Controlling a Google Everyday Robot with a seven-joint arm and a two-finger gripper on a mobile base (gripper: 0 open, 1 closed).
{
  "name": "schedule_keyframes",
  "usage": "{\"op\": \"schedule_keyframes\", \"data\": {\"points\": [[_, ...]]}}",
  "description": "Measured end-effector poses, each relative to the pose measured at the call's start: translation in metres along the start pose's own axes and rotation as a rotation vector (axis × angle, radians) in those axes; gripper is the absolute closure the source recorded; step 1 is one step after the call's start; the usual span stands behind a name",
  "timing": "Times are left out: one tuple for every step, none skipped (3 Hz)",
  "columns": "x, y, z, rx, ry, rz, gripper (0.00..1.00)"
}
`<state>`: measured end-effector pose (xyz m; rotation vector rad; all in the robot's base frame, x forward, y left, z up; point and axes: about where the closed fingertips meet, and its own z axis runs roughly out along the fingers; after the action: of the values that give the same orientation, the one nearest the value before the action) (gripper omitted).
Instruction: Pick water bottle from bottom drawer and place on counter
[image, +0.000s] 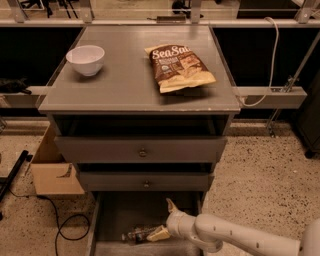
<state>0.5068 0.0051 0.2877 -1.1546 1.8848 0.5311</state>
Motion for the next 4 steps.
{"op": "schedule_keyframes", "data": {"points": [[-0.002,0.002,0.003,-0.008,-0.001,-0.005,0.00],[-0.006,0.008,0.011,-0.031,-0.010,-0.036,0.00],[0.003,0.009,0.025,-0.055,0.006,-0.060,0.00],[0.032,0.002,0.033,-0.048,0.049,-0.113,0.00]]}}
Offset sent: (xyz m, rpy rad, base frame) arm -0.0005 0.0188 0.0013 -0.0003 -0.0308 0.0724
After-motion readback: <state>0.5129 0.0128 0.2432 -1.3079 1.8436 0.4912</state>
